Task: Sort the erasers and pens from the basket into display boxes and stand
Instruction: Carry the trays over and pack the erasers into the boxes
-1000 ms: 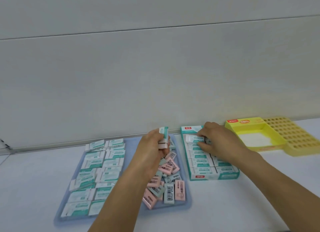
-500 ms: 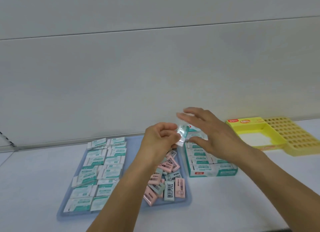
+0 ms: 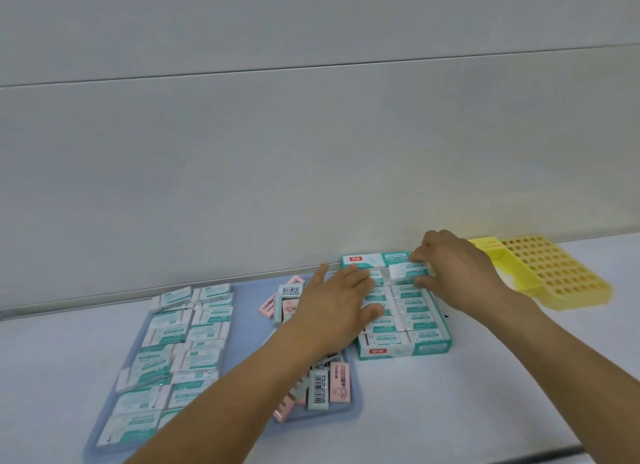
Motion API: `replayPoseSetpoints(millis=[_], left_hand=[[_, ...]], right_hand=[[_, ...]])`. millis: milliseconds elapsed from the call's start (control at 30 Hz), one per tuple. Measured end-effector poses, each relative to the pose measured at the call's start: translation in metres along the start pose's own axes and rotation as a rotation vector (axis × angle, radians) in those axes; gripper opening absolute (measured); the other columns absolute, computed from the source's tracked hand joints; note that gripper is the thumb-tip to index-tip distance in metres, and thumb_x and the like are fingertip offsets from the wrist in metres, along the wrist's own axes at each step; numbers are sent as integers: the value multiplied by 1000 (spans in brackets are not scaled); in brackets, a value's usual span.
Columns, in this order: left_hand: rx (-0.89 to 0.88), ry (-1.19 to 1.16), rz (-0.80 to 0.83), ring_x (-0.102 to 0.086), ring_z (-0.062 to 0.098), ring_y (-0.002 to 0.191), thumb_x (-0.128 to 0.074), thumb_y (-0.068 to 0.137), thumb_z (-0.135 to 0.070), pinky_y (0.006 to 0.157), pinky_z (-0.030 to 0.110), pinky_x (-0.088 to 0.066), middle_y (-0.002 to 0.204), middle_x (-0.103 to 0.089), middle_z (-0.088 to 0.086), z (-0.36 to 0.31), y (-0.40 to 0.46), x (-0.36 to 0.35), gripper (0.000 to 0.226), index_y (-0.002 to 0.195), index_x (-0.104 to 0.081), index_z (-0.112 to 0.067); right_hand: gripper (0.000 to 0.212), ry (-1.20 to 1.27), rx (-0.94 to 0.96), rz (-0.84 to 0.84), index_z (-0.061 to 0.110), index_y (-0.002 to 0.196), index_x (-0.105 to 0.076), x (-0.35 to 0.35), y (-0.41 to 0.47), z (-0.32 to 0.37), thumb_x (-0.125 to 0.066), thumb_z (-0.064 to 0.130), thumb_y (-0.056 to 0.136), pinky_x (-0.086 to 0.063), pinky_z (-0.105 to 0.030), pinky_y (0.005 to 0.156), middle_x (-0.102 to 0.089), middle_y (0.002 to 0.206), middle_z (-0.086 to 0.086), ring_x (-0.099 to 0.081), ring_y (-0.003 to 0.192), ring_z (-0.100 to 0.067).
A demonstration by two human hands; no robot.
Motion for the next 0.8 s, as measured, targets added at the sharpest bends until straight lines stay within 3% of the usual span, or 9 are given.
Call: replayPoseSetpoints(millis=[133,233,333,433,600,700,800], left_hand=[[42,-4,-1,-6,9,149,-27,102,-49,121,43,3,162,-14,-8,3,-1,-6,57,153,-22,-22],[59,-44,7,-5,9,149,-28,103,-46,122,41,1,162,-12,-8,3,-2,-9,57,153,-20,-22],[63,-72,-5,-6,8,149,-29,102,-46,122,41,1,162,-13,-8,5,-2,-9,56,153,-21,-23],[74,-103,-18,-8,9,148,-33,102,-45,120,43,1,161,-16,-8,5,-1,-9,56,153,-24,-23],[111,-172,0,-12,9,148,-31,101,-51,121,45,1,160,-22,-8,4,1,-6,56,150,-32,-23],[133,-270,-141,-19,8,146,-34,101,-48,121,42,2,156,-32,-7,5,-12,10,51,145,-40,-23],[190,-402,-434,-31,7,139,-38,98,-48,119,35,-3,144,-48,-9,20,-48,34,47,139,-49,-27]], right_hand=[[23,31,26,-59,32,108,-54,-5,1,8,-63,36,88,-29,-26,70,-54,110,10,-50,101,-13],[8,64,5,-93,33,87,-57,-8,-2,6,-62,38,89,-35,-27,67,-58,105,11,-52,95,-13],[19,34,20,-110,31,90,-68,-11,-4,6,-52,40,94,-41,-27,69,-60,109,13,-54,97,-12],[28,-53,30,-103,32,98,-70,-16,-2,10,-42,39,99,-36,-26,65,-57,112,12,-50,101,-12],[29,-102,25,-25,27,102,-69,-19,2,17,-41,36,99,-34,-28,64,-50,109,6,-44,103,-15],[29,-69,94,-67,30,118,-64,-8,-4,32,-48,40,96,-38,-31,74,-50,116,3,-44,110,-18],[27,250,209,-215,23,115,-68,8,-14,63,-63,32,89,-45,-36,73,-59,106,-1,-54,101,-25]])
Point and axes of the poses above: each hand's wrist, its own y-axis towards the middle knuckle, its own x-axis out of the back of the hand, z = x × y, the point moved 7 cm from there along y, towards the middle knuckle
